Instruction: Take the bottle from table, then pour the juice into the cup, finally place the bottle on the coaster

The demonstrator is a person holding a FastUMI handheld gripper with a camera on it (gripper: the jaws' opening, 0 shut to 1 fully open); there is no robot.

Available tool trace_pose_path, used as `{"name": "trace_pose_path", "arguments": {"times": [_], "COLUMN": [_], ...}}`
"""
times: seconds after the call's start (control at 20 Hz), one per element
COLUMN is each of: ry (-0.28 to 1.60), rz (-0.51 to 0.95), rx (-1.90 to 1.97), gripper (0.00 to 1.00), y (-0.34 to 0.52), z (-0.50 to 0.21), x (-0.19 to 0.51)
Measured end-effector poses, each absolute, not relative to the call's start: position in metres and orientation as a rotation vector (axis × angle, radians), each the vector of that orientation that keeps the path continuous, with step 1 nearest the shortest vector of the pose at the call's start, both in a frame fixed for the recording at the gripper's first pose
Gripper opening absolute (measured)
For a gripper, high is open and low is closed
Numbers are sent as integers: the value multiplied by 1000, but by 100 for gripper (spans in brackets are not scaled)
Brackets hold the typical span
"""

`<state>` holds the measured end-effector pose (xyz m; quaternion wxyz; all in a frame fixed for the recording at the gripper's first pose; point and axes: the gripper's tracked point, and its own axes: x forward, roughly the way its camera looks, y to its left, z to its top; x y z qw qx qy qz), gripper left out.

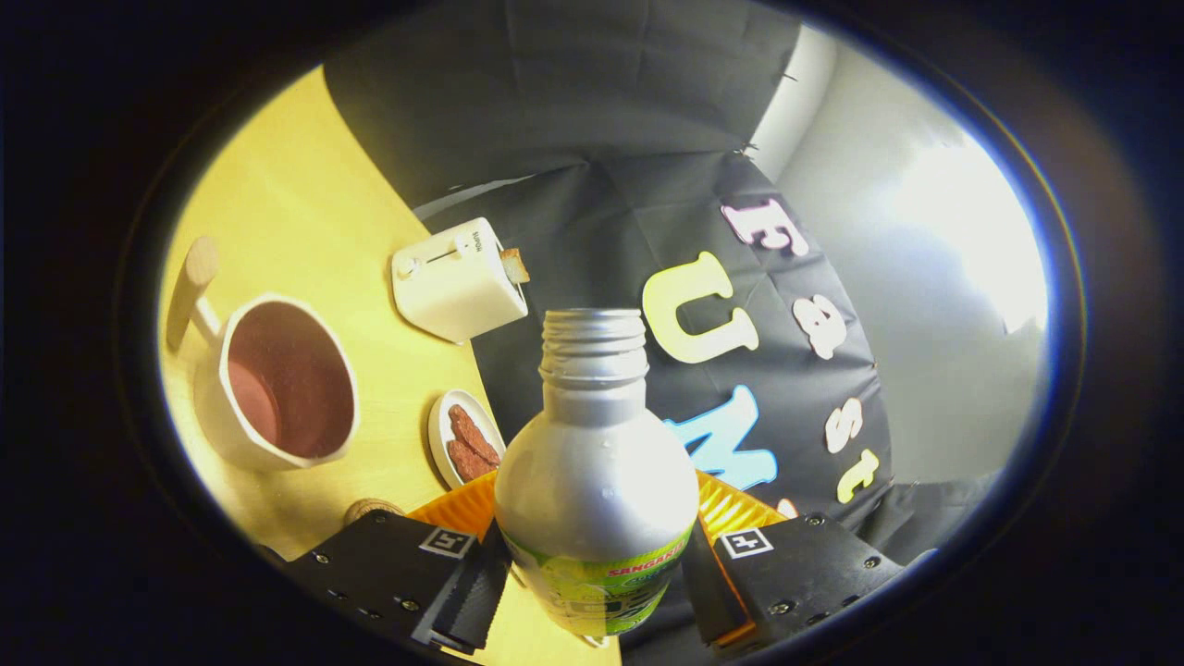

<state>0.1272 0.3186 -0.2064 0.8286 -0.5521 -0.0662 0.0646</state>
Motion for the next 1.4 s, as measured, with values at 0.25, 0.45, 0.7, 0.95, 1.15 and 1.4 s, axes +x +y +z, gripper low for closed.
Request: {"name": "trace_pose_path", "arguments": {"times": [0.25, 0.45, 0.7, 0.95, 1.15, 1.4], "ry": [-78, 5, 46, 101, 217, 189], "rz": [141, 165, 186, 252, 365, 343], "rx": [-1017, -869, -689, -452, -225, -132], "gripper": [80, 81, 81, 81, 80, 80], "y": [311, 306, 302, 308, 323, 315], "z": [-203, -207, -201, -196, -190, -160], "x": [130, 133, 135, 136, 137, 147]}}
